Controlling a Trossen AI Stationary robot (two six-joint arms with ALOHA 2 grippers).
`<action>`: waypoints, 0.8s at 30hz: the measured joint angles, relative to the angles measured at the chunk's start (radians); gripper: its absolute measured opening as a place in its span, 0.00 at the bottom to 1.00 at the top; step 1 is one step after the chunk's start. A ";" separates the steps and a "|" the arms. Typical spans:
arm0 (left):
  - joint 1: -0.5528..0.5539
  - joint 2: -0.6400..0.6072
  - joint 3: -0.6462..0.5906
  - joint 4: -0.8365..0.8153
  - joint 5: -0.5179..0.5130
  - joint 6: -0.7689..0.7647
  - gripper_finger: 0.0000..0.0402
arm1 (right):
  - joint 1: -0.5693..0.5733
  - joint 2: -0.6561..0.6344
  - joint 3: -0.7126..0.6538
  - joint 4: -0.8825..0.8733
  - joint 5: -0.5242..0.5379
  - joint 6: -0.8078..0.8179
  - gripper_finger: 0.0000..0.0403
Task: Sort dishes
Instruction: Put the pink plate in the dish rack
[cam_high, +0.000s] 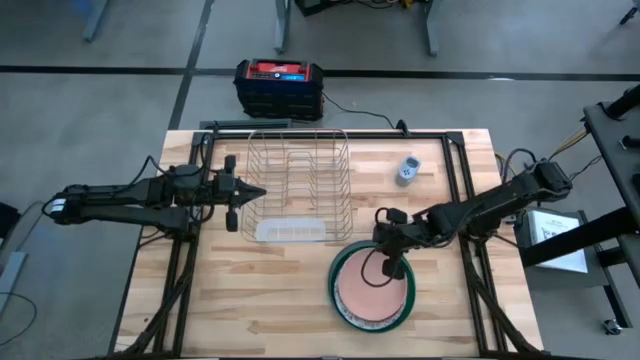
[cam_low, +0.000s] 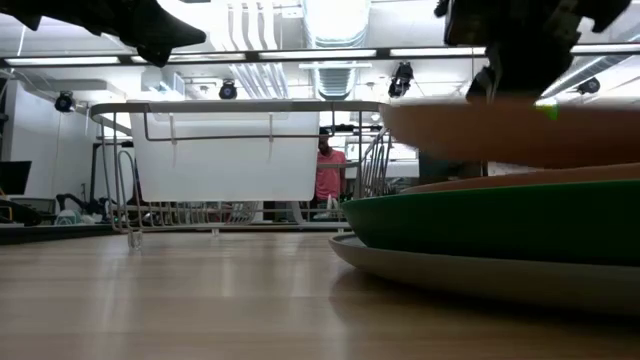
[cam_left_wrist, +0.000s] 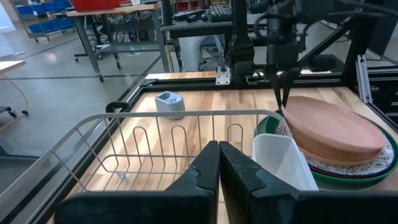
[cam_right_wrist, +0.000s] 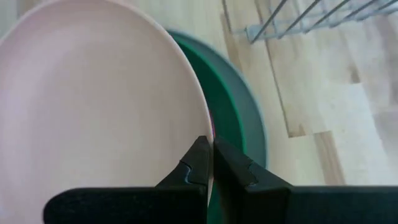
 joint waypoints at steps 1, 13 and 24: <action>0.000 0.000 0.000 0.001 0.000 0.000 0.00 | 0.000 -0.011 0.000 0.000 0.007 0.000 0.01; 0.000 -0.022 0.000 0.037 0.000 -0.015 0.00 | 0.003 -0.251 0.197 -0.080 0.381 -0.329 0.01; 0.000 -0.025 0.000 0.033 -0.164 -0.046 0.00 | -0.267 -0.177 0.254 0.724 0.877 -1.063 0.01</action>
